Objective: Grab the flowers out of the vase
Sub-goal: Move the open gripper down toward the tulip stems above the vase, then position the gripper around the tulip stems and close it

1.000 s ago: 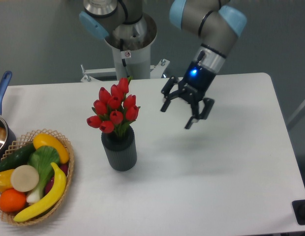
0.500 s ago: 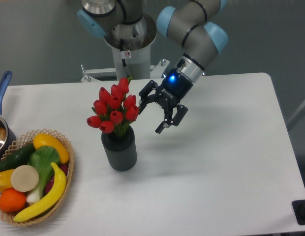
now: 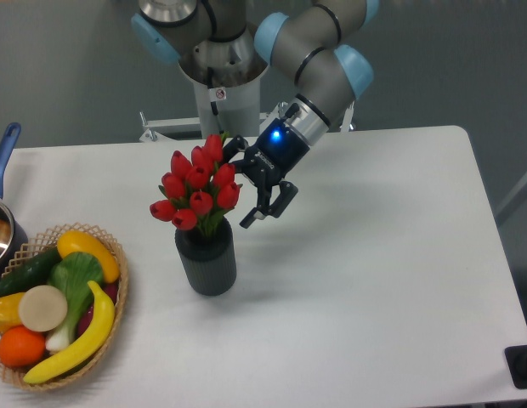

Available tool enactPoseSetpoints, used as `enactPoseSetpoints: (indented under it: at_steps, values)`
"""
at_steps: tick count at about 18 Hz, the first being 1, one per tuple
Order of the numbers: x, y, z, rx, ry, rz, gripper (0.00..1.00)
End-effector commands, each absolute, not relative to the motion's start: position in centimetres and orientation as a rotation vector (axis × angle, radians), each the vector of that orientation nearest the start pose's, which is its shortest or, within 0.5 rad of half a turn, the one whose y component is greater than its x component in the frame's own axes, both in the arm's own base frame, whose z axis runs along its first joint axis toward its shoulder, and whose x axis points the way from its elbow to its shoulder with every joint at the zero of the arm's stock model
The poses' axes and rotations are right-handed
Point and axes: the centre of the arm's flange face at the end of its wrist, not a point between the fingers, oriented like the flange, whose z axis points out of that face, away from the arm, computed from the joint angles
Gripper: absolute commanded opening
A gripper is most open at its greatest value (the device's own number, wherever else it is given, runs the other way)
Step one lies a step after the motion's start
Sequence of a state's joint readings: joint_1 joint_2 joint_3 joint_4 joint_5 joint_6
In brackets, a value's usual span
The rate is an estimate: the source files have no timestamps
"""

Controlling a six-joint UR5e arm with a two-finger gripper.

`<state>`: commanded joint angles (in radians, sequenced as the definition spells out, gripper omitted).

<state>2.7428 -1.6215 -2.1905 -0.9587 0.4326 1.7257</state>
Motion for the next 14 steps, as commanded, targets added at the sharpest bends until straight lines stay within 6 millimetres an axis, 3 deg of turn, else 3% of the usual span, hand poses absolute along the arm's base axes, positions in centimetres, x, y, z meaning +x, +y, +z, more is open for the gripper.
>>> enactPoseSetpoints:
  at_steps: [6, 14]
  values:
    - [-28.9, 38.3, 29.2, -1.926, 0.51, -0.272, 1.0]
    - [-28.8, 39.3, 29.0, -1.898, 0.514, -0.295, 1.0]
